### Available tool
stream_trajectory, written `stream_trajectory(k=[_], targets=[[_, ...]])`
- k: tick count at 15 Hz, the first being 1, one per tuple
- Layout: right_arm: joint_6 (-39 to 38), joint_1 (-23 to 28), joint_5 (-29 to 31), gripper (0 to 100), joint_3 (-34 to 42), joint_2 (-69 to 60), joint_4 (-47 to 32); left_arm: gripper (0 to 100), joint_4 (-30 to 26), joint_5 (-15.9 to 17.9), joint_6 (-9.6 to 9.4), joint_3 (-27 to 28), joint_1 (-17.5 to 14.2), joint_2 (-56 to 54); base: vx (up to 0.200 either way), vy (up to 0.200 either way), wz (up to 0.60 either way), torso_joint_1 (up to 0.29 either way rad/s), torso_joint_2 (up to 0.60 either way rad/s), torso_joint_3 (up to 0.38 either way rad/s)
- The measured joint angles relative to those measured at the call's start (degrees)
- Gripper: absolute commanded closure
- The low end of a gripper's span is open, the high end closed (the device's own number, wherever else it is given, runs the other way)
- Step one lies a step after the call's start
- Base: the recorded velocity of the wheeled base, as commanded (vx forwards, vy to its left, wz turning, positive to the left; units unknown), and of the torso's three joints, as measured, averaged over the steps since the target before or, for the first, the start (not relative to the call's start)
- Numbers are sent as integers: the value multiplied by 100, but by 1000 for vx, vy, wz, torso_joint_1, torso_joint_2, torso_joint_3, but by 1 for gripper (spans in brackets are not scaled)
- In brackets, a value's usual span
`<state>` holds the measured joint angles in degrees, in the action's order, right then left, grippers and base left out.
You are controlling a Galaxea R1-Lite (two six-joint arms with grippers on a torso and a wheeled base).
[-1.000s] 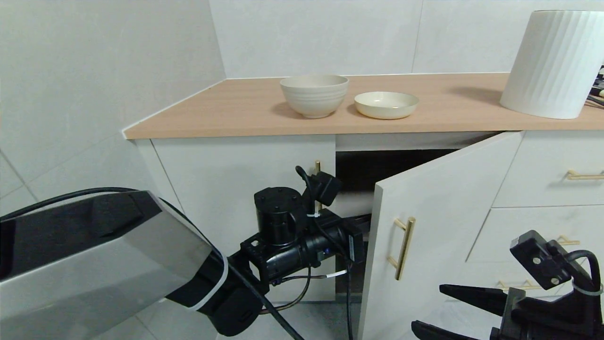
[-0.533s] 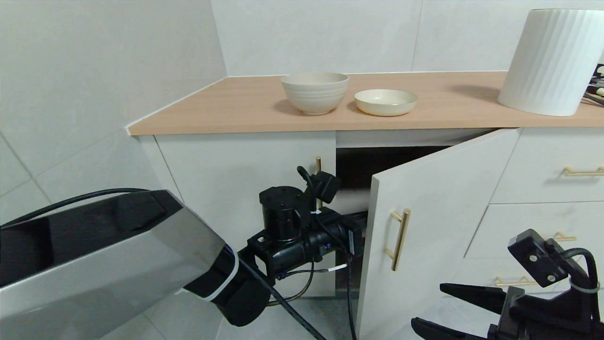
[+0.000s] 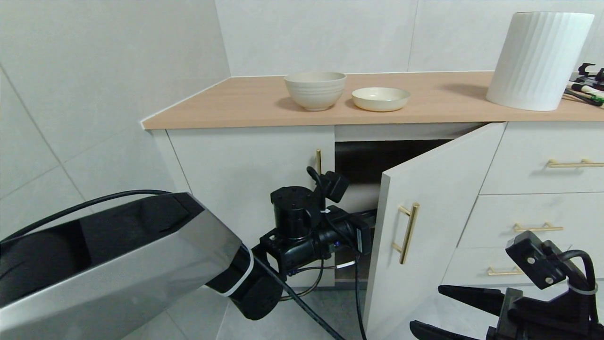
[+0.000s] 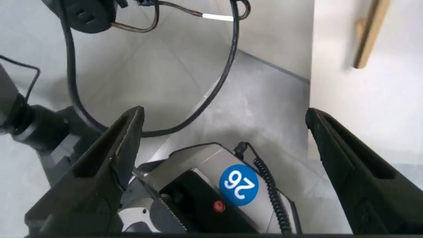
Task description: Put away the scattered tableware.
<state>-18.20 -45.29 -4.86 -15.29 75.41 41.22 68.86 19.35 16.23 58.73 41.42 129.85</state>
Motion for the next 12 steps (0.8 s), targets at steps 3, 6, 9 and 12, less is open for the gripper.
stream_trajectory(k=[3,6,9,12], targets=[[-16,-210,-6,0,0,6,-6,100,-6,-28,-13,39,99,39,0,0,0,0,0,0],[-18,-774,-99,0,143,-39,13,100,-30,-46,-85,-17,640,-13,0,0,0,0,0,0],[351,-1347,-517,0,499,-236,38,100,-206,-28,-310,-127,1517,-204,0,0,0,0,0,0],[652,-1456,-556,0,617,-385,55,100,-222,-96,-444,-385,1530,-404,0,0,0,0,0,0]])
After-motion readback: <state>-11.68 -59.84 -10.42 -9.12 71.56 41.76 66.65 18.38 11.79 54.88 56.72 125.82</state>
